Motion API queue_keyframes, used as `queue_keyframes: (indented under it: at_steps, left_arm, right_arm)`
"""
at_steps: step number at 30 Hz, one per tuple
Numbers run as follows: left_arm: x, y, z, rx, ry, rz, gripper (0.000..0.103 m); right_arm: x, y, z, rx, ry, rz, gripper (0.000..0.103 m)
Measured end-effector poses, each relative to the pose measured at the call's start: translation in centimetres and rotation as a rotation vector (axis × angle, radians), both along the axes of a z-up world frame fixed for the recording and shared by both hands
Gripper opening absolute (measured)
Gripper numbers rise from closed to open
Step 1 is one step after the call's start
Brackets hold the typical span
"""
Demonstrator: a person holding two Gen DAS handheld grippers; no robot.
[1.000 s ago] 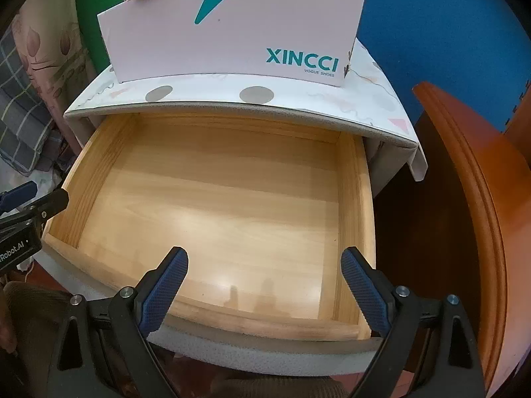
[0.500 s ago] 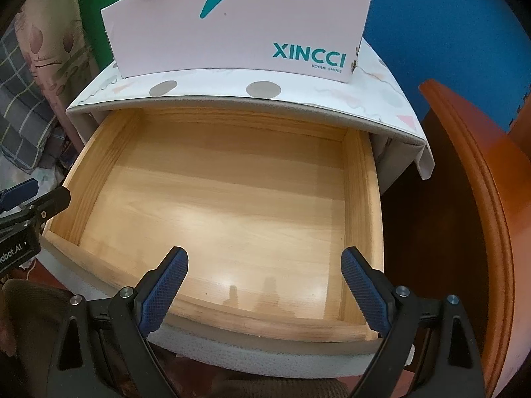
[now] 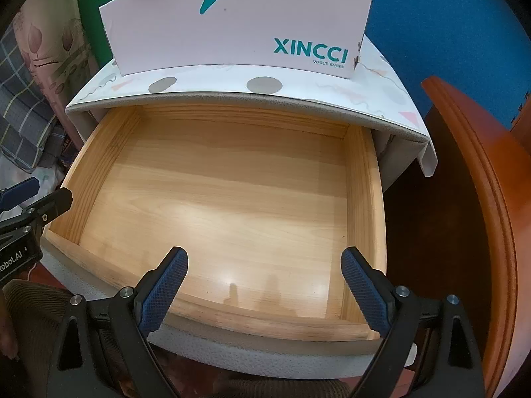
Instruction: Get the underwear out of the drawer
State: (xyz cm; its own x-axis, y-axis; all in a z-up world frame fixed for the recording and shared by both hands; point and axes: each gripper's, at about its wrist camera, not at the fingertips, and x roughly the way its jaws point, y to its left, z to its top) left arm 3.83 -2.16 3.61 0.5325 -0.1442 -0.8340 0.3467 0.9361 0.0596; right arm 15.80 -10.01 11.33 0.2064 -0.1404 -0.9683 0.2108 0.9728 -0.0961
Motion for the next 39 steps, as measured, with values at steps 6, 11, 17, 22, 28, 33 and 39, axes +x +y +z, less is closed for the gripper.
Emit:
queue_keyframes:
  at_steps: [6,11,17,22,28,33,39]
  left_arm:
    - [0.00,-0.04,0.00,0.000,-0.002,-0.004,0.071]
    - [-0.02,-0.10,-0.02,0.002,-0.004,-0.007,0.071]
    - [0.05,-0.15,-0.02,0.003,-0.004,-0.006,0.071]
    - [0.05,-0.14,-0.02,0.005,-0.004,-0.006,0.071]
    - [-0.08,-0.17,0.03,0.006,-0.007,-0.004,0.071]
    - [-0.30,-0.11,0.15,0.009,-0.018,0.003,0.071]
    - [-0.45,-0.04,0.35,0.002,-0.031,0.001,0.071]
  right_arm:
    - [0.06,0.17,-0.06,-0.002,0.003,0.000,0.092]
    - [0.10,0.34,-0.10,-0.007,0.005,0.004,0.092]
    - [0.07,0.44,-0.04,-0.011,0.005,0.005,0.092]
    - [0.10,0.45,-0.08,-0.010,0.007,0.005,0.092]
    - [0.11,0.44,-0.11,-0.010,0.008,0.004,0.092]
    - [0.10,0.39,-0.14,-0.009,0.010,0.003,0.092]
    - [0.07,0.34,-0.16,-0.008,0.010,0.003,0.092]
